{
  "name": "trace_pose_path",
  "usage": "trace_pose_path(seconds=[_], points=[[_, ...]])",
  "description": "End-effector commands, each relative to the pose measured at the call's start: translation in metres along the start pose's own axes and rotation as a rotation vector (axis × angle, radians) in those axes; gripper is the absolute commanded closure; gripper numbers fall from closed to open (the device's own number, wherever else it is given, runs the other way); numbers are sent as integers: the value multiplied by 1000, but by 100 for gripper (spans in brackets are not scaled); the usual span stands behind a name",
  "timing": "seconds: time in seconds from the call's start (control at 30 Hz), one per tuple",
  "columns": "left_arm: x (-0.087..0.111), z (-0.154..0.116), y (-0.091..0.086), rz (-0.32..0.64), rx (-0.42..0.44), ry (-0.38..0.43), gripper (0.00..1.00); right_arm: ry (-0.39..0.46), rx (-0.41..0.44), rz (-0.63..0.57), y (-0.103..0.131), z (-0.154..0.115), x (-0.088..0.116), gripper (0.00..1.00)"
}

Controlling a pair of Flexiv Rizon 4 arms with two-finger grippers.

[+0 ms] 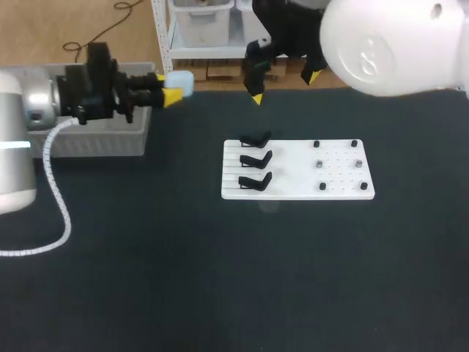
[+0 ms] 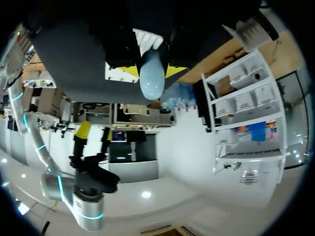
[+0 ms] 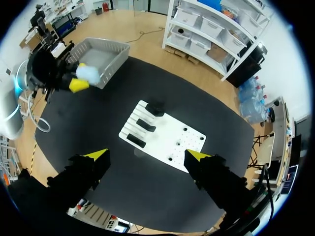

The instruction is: Pick up each earbud case from the left stands, insert the matching earbuds, close the lid, and place the case in the box.

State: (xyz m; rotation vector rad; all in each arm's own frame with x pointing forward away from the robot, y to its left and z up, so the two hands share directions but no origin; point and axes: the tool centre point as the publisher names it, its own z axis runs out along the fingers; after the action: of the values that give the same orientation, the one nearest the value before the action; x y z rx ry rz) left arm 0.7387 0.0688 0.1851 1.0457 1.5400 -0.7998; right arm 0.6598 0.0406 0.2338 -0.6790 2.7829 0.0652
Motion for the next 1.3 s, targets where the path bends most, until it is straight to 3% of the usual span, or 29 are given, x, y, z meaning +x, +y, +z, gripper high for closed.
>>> trace_pose_path(seconds=[0.03,0.13,0.23,0.4,0.7,0.73,0.77,0.8,0.83,0.87,1.3], points=[[6,-9,25,29,-258,35,100,-75,1,2,-1,0,5,0],[13,-18,55,32,-345,64,100,-75,1,2,-1,0,5,0],[30,-29,95,27,-450,112,100,-75,1,2,-1,0,5,0],[56,-50,143,4,-572,182,100,-75,1,2,-1,0,5,0],[98,-76,188,-69,-677,305,100,-75,1,2,-1,0,5,0],[103,-77,191,-81,-681,313,97,-75,1,2,-1,0,5,0],[106,-79,193,-83,-688,314,78,-75,1,2,-1,0,5,0],[108,-79,194,-85,-686,318,57,-75,1,2,-1,0,5,0],[110,-80,194,-88,-685,320,18,-75,1,2,-1,0,5,0],[110,-80,195,-91,-687,320,0,-75,1,2,-1,0,5,0],[108,-89,188,-92,-699,300,0,-75,1,2,-1,0,5,0]])
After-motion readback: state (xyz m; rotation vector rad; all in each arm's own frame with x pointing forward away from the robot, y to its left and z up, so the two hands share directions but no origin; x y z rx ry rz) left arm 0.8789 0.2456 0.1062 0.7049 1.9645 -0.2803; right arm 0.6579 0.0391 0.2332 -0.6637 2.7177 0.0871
